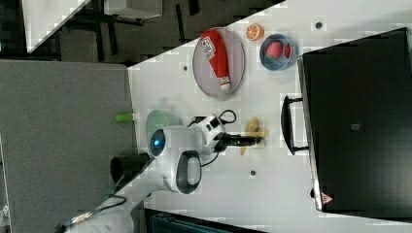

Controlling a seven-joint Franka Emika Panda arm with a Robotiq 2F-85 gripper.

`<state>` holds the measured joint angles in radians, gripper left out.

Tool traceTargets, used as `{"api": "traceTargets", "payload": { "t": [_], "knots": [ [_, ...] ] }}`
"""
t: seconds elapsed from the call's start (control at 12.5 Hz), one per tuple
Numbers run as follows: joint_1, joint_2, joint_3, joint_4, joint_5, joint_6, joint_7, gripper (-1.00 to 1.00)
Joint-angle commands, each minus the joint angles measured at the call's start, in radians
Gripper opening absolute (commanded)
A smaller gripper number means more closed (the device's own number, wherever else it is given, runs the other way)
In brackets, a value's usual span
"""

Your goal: Pick Banana and place it in mug.

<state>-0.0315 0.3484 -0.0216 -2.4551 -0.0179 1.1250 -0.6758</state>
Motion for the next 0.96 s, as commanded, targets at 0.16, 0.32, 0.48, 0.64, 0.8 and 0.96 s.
{"api": "traceTargets", "payload": {
  "t": [0.16, 0.32, 0.48, 0.64, 0.8, 0.96],
  "knots": [
    [0.000, 0.001, 0.015, -0.006, 0.011, 0.039, -0.036, 0.42],
    [0.000, 0.000, 0.014, -0.006, 0.011, 0.040, -0.036, -0.06],
    [0.000, -0.014, 0.014, 0.000, 0.011, 0.036, -0.036, -0.48],
    [-0.002, -0.049, 0.011, -0.003, 0.011, 0.027, -0.036, -0.49],
    [-0.005, -0.126, 0.004, 0.000, 0.011, 0.003, -0.036, -0.49],
    [-0.006, -0.246, -0.005, 0.010, 0.011, -0.118, -0.035, -0.49]
  ]
}}
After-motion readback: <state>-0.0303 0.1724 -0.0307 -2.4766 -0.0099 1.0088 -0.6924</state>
